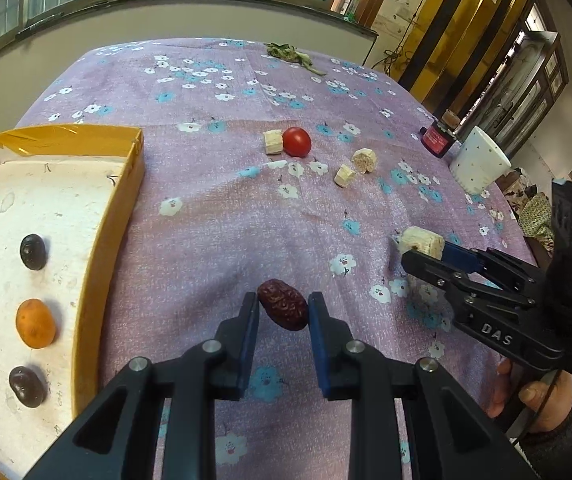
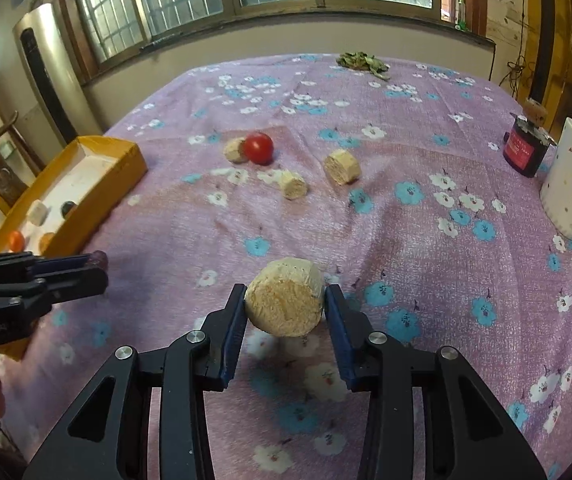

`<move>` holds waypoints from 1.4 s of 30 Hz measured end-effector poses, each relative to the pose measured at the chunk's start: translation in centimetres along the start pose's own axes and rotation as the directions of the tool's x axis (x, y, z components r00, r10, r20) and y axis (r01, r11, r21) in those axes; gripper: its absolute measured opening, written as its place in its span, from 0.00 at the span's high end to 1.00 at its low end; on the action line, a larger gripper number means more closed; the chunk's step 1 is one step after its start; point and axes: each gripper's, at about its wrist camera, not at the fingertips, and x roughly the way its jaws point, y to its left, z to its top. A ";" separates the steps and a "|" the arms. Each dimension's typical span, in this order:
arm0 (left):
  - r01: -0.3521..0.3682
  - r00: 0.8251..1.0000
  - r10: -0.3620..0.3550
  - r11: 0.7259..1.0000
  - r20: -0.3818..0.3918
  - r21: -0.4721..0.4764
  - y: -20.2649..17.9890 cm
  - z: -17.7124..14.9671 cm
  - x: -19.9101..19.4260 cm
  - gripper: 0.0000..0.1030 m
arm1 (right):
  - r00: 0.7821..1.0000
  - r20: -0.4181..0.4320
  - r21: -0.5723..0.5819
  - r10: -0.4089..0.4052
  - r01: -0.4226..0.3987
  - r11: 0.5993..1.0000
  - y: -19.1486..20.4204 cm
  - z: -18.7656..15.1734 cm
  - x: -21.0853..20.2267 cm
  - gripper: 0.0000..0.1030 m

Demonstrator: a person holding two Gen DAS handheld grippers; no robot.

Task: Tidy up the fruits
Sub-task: 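Carry the beige cake and red date over the white tray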

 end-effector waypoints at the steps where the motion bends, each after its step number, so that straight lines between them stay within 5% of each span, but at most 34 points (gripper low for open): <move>1: 0.004 1.000 -0.004 1.000 0.003 -0.003 0.1 0.0 -0.2 0.73 | 1.000 0.005 -0.003 0.005 -0.005 1.000 0.3 0.1 -0.4 0.63; 11: 0.026 0.998 -0.023 0.999 0.064 -0.040 2.6 0.1 -3.5 0.73 | 0.998 0.008 -0.041 0.064 -0.063 0.997 5.0 1.3 -1.5 0.63; 21: -0.034 0.993 0.047 0.992 0.106 -0.119 9.0 0.3 -6.8 0.73 | 0.987 -0.004 -0.099 0.163 -0.163 0.982 12.0 4.5 0.6 0.63; 33: -0.127 0.985 0.148 0.970 0.091 -0.206 18.1 2.3 -7.8 0.73 | 0.964 -0.078 -0.156 0.254 -0.264 0.952 20.9 8.7 6.7 0.64; 42: -0.191 0.977 0.208 0.954 0.048 -0.230 22.2 4.3 -5.3 0.73 | 0.964 -0.141 -0.138 0.227 -0.246 0.959 22.3 10.4 12.1 0.63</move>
